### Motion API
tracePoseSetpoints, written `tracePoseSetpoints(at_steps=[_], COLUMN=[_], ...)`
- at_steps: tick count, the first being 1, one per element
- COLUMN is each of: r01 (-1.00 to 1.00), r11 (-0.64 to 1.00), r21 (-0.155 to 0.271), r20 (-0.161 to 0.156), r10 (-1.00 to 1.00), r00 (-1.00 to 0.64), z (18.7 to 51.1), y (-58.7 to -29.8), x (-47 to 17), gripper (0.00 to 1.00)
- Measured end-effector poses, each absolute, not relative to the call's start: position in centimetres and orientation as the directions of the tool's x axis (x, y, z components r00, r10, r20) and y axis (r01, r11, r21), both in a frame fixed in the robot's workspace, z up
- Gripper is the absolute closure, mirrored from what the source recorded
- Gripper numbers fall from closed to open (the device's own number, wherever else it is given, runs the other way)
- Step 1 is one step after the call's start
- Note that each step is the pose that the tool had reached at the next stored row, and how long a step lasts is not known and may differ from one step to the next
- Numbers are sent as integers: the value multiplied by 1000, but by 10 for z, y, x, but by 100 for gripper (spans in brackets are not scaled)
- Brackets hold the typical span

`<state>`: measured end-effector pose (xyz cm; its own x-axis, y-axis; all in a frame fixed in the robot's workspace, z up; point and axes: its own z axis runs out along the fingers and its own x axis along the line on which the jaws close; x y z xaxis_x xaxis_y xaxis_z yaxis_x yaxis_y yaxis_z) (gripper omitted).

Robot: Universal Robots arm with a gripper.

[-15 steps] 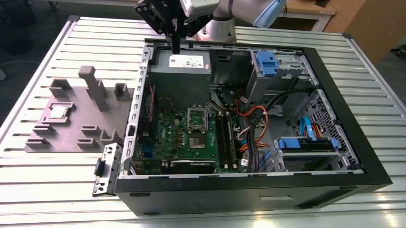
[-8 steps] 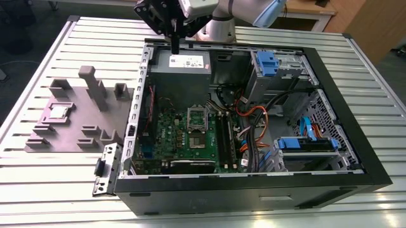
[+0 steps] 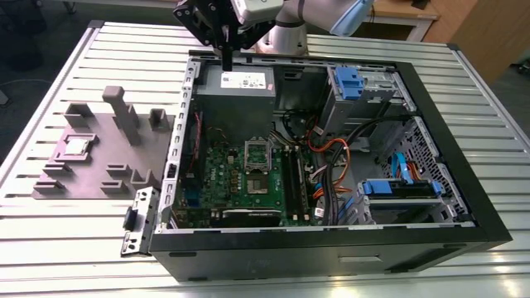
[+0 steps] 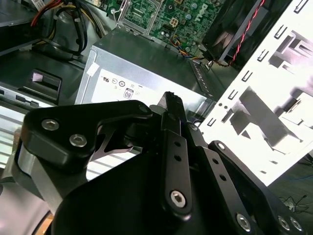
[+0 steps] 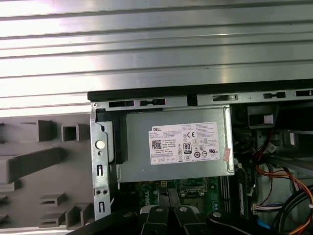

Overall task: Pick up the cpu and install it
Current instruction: 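Reach for the cpu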

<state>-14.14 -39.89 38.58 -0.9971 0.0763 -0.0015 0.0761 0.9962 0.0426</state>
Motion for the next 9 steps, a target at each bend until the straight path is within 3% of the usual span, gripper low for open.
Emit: tracePoseSetpoints(at_steps=[9], r01=[76], r11=[996], r21=[42], r20=[1], r10=[76], r00=[-997], z=[385], y=[-399], x=[-144], gripper=[89])
